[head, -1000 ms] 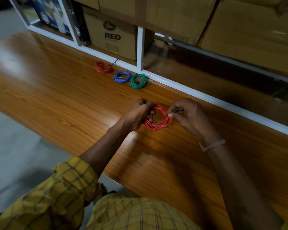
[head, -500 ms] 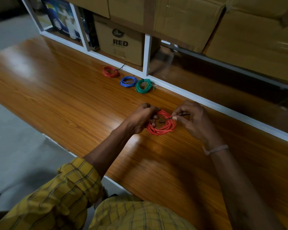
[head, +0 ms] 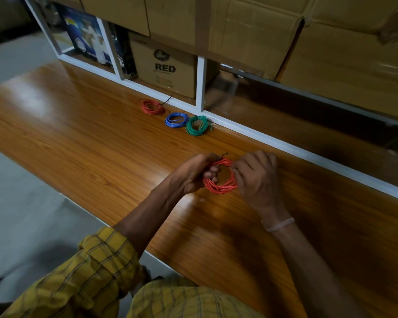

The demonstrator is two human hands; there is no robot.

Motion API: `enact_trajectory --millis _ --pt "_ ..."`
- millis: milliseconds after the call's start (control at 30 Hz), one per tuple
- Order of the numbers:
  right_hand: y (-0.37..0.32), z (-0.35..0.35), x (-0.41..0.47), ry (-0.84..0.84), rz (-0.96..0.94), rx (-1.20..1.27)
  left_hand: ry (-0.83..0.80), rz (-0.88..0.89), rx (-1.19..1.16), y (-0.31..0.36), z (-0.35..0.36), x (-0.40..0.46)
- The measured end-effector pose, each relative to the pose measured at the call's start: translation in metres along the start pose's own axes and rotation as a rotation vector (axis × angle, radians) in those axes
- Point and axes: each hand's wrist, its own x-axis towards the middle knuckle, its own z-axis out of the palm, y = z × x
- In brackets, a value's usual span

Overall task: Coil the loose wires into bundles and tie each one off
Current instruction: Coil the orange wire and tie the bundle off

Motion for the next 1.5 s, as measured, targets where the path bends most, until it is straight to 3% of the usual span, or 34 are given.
enact_trajectory --millis 100,233,533,600,733,933,1067,1500 --pt "-0.001 -0.002 0.000 0.007 0.004 -0.008 -0.009 0.006 0.000 0.001 0.000 -0.001" --pt "-0.004 -0.013 0.005 -0.008 0.011 0.001 0.048 0.145 0.133 0.004 0.003 -0.002" --pt "-0.005 -0.052 0.034 -0.253 0.197 -0.018 0.204 0.401 0.483 0.007 -0.005 -0.007" --pt "-0.006 -0.059 0.038 -0.304 0.247 0.054 0.216 0.435 0.516 0.007 -0.007 -0.009" --pt "-0.008 -0.069 0.044 -0.354 0.400 0.475 0.204 0.461 0.543 0.008 -0.009 -0.016" --pt "-0.020 -0.056 0.049 -0.208 0.662 0.955 0.155 0.485 0.467 0.014 -0.013 -0.025" --pt "-0.033 -0.043 0.053 -0.172 0.740 1.184 0.143 0.502 0.393 0.019 -0.018 -0.033" --pt "-0.096 -0.061 0.097 0.076 0.887 1.349 0.225 0.638 0.368 0.063 -0.039 -0.068"
